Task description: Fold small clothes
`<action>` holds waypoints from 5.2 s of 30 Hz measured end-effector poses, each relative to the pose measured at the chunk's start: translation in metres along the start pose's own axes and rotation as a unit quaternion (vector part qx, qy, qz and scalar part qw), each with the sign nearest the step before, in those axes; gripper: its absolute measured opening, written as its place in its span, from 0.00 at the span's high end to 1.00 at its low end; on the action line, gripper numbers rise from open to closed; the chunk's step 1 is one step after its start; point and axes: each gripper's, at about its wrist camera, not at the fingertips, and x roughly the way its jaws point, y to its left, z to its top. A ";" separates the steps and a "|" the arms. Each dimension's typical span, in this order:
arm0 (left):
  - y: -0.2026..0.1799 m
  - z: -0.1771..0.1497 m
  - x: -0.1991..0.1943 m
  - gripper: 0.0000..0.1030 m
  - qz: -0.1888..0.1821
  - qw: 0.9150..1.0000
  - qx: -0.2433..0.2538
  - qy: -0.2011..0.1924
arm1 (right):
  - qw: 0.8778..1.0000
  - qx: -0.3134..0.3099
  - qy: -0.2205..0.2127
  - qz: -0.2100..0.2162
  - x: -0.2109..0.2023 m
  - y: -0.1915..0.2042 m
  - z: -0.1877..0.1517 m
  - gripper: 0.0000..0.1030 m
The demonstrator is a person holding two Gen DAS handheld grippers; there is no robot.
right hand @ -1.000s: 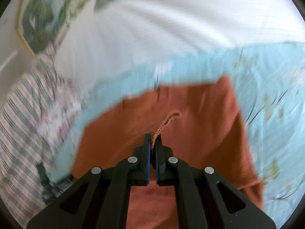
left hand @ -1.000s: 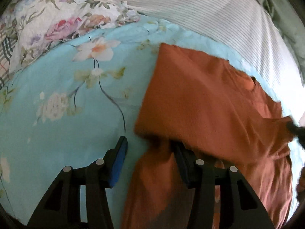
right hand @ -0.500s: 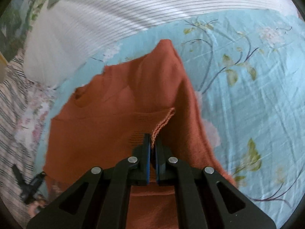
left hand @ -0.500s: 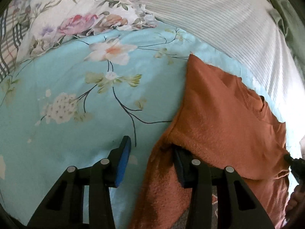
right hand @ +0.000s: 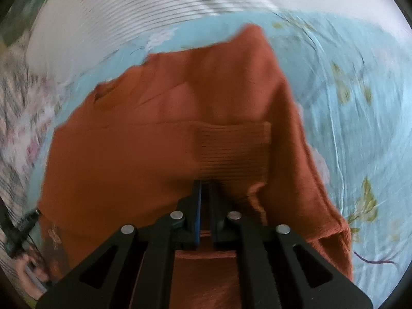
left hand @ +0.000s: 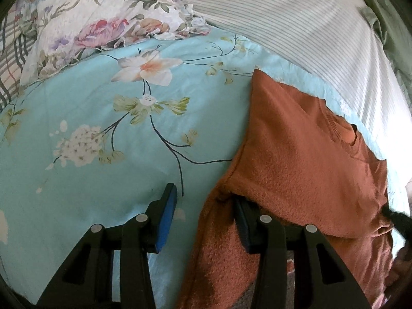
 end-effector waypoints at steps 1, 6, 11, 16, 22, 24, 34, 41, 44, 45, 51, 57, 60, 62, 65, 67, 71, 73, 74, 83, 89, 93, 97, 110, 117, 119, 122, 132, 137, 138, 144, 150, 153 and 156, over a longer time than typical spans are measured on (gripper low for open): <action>0.001 0.000 0.000 0.56 -0.003 1.000 -0.001 0.001 | 1.000 0.017 -0.005 0.003 -0.005 -0.007 0.000 0.98; 0.002 0.001 0.000 0.56 -0.013 1.000 -0.007 0.007 | 0.999 0.023 -0.032 -0.010 -0.048 -0.012 -0.008 0.90; 0.003 -0.006 -0.017 0.57 -0.023 0.999 0.019 0.024 | 0.999 0.015 -0.043 0.003 -0.086 -0.024 -0.033 0.46; 0.016 -0.033 -0.039 0.56 -0.057 0.996 0.044 0.054 | 0.999 0.015 -0.029 0.007 -0.111 -0.038 -0.070 0.46; 0.027 -0.068 -0.070 0.43 -0.122 0.986 0.073 0.089 | 0.999 0.029 -0.005 0.041 -0.134 -0.071 -0.121 0.47; 0.030 -0.083 -0.080 0.41 -0.161 0.978 0.073 0.109 | 0.996 0.012 0.009 0.089 -0.145 -0.069 -0.140 0.47; 0.048 -0.166 -0.137 0.41 -0.290 0.942 0.068 0.155 | 0.969 -0.017 0.061 0.237 -0.185 -0.052 -0.234 0.46; 0.056 -0.189 -0.145 0.47 -0.309 0.933 0.070 0.169 | 0.972 -0.017 0.040 0.232 -0.183 -0.046 -0.242 0.56; 0.056 -0.190 -0.143 0.64 -0.306 0.934 0.075 0.172 | 0.972 -0.010 0.038 0.231 -0.183 -0.048 -0.245 0.75; 0.057 -0.190 -0.142 0.79 -0.308 0.932 0.077 0.175 | 0.973 -0.006 0.041 0.227 -0.180 -0.048 -0.244 0.80; 0.047 -0.197 -0.145 0.95 -0.294 0.931 0.127 0.178 | 0.971 0.005 0.041 0.237 -0.184 -0.053 -0.242 0.92; 0.049 -0.175 -0.168 0.96 -0.327 0.931 0.104 0.126 | 0.960 0.020 0.010 0.278 -0.200 -0.058 -0.232 0.93; 0.046 -0.159 -0.183 0.96 -0.344 0.929 0.098 0.094 | 0.956 0.020 -0.011 0.293 -0.209 -0.054 -0.219 0.93; 0.042 -0.146 -0.190 0.96 -0.356 0.927 0.092 0.073 | 0.956 0.013 -0.026 0.293 -0.214 -0.051 -0.206 0.93; 0.035 -0.126 -0.194 0.96 -0.364 0.927 0.082 0.044 | 0.956 0.007 -0.044 0.290 -0.216 -0.047 -0.184 0.93; 0.029 -0.110 -0.193 0.96 -0.364 0.928 0.078 0.023 | 0.957 0.004 -0.058 0.285 -0.216 -0.046 -0.161 0.93; 0.015 -0.073 -0.183 0.96 -0.346 0.935 0.076 -0.021 | 0.962 -0.007 -0.079 0.262 -0.205 -0.040 -0.112 0.93; 0.007 -0.052 -0.177 0.96 -0.334 0.938 0.077 -0.050 | 0.964 -0.010 -0.082 0.254 -0.194 -0.035 -0.085 0.93; 0.000 -0.042 -0.172 0.96 -0.328 0.940 0.078 -0.060 | 0.965 -0.013 -0.084 0.248 -0.189 -0.032 -0.072 0.93; -0.047 0.041 -0.096 0.96 -0.271 0.956 0.070 -0.083 | 0.978 -0.001 -0.091 0.189 -0.120 -0.026 0.034 0.93; -0.065 0.078 -0.035 0.96 -0.234 0.967 0.079 -0.066 | 0.987 -0.005 -0.068 0.146 -0.072 -0.031 0.066 0.93; -0.070 0.091 0.003 0.96 -0.214 0.972 0.082 -0.050 | 0.991 -0.009 -0.045 0.127 -0.041 -0.035 0.078 0.93; -0.073 0.093 0.045 0.96 -0.185 0.979 0.080 -0.019 | 0.996 -0.010 -0.014 0.091 -0.014 -0.038 0.079 0.92; -0.086 0.045 0.016 0.70 -0.211 0.972 0.100 0.022 | 0.989 -0.092 -0.049 0.105 -0.076 0.002 0.031 0.55; -0.156 -0.009 0.031 0.68 -0.219 0.949 0.200 0.103 | 0.975 -0.213 0.052 0.019 -0.010 0.039 0.004 0.73; -0.167 -0.005 0.039 0.69 -0.198 0.949 0.224 0.097 | 0.979 -0.203 0.035 -0.004 -0.006 0.031 0.021 0.86; -0.169 0.022 0.057 0.85 -0.177 0.956 0.214 0.099 | 0.986 -0.165 -0.004 -0.030 -0.006 0.015 0.051 0.87; -0.145 0.125 0.073 0.65 -0.095 0.989 0.117 -0.011 | 0.992 -0.052 -0.100 -0.054 -0.043 -0.020 0.101 0.87; -0.121 0.107 0.049 0.64 -0.117 0.989 0.092 -0.003 | 0.995 -0.044 -0.085 -0.019 -0.055 -0.013 0.066 0.85; -0.118 0.099 0.043 0.63 -0.122 0.988 0.091 0.000 | 0.996 -0.044 -0.081 -0.011 -0.058 -0.012 0.056 0.85; -0.105 0.023 -0.011 0.55 -0.191 0.980 0.058 0.016 | 0.997 -0.040 -0.064 0.025 -0.068 0.004 -0.001 0.84; -0.085 -0.041 -0.046 0.45 -0.234 0.972 0.001 0.033 | 0.996 -0.019 -0.057 0.067 -0.074 0.015 -0.050 0.51; -0.077 -0.066 -0.051 0.43 -0.241 0.969 -0.020 0.050 | 0.996 -0.012 -0.047 0.078 -0.075 0.020 -0.068 0.51; -0.067 -0.084 -0.045 0.43 -0.234 0.969 -0.047 0.068 | 0.995 -0.005 -0.039 0.087 -0.077 0.022 -0.080 0.51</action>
